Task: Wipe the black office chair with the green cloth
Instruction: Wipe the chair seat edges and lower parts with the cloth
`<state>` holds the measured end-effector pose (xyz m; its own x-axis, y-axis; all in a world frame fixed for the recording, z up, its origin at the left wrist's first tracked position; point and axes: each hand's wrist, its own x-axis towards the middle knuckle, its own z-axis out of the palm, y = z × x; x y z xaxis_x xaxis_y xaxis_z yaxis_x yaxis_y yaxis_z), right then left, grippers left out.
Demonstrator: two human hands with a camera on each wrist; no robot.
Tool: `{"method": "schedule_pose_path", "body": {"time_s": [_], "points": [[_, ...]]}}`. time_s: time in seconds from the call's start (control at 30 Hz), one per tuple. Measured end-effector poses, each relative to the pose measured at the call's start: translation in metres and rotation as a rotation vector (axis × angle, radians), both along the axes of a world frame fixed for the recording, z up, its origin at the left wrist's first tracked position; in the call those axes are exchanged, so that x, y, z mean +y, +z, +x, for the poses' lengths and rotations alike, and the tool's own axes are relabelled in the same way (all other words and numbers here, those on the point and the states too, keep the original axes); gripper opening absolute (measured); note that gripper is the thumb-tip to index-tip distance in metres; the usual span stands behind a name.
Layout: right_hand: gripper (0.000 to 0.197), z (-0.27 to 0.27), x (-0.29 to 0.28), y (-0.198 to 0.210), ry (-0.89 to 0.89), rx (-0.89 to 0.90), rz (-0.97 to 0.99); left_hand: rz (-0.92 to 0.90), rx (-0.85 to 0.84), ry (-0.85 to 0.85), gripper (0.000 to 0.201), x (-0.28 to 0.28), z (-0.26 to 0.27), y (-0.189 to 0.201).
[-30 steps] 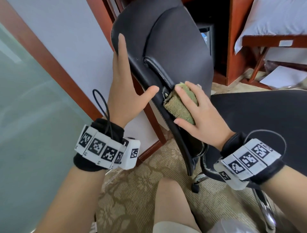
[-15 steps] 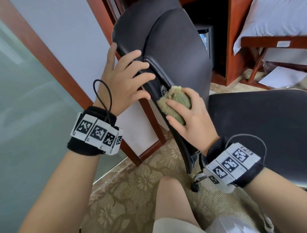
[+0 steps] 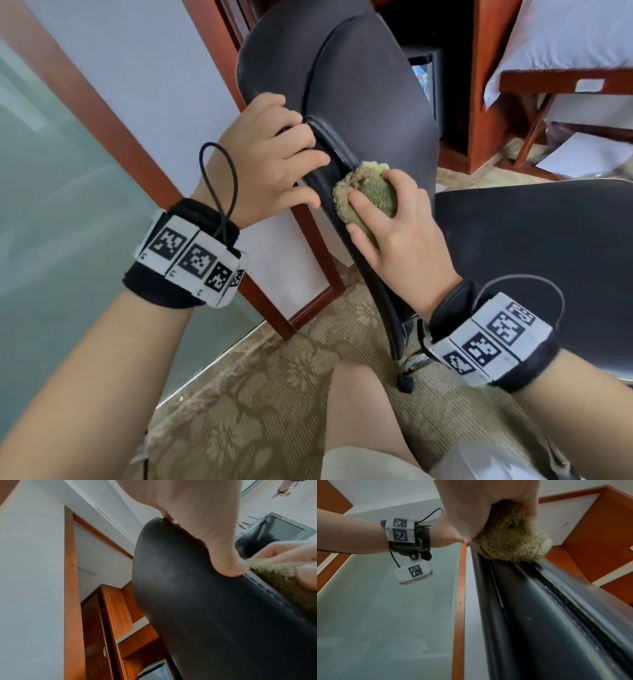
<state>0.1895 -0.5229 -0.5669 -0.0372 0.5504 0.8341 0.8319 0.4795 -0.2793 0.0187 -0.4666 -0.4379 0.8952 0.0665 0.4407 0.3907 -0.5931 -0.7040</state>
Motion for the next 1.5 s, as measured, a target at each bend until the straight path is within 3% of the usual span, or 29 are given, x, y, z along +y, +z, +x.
{"method": "schedule_pose_path", "body": {"time_s": [0.17,0.33,0.4,0.53,0.73,0.87,0.97,1.13,1.33,1.5], "points": [[0.037,0.005,-0.009,-0.014,0.011,-0.006,-0.056,-0.007,-0.070,0.046,0.037,-0.003,0.002,-0.005],[0.040,0.010,-0.028,-0.015,0.186,0.450,-0.122,-0.014,-0.081,0.051,0.035,-0.007,0.004,-0.003],[0.040,-0.001,-0.028,-0.003,0.210,0.525,-0.090,-0.007,-0.072,0.032,0.035,-0.008,0.006,0.000],[0.043,-0.020,-0.025,0.012,0.133,0.493,-0.163,0.036,-0.046,0.010,0.034,-0.011,0.006,0.001],[0.036,-0.008,-0.035,-0.011,0.027,0.320,-0.239,-0.016,-0.061,0.033,0.035,-0.014,0.007,0.001],[0.027,0.000,-0.046,-0.010,0.079,0.625,-0.338,-0.046,-0.084,0.070,0.039,-0.018,0.009,-0.002],[0.027,-0.005,-0.048,0.003,0.114,0.794,-0.224,-0.048,-0.079,0.076,0.041,-0.019,0.010,-0.001],[0.032,-0.031,-0.039,0.015,0.099,0.706,-0.322,0.000,-0.040,0.025,0.039,-0.018,0.009,0.001],[0.032,-0.026,-0.042,-0.014,-0.023,0.571,-0.411,0.069,0.028,-0.008,0.031,-0.013,0.010,0.006],[0.033,-0.024,-0.049,-0.032,-0.013,0.574,-0.539,0.017,-0.042,0.046,0.034,-0.013,0.007,0.001]]}}
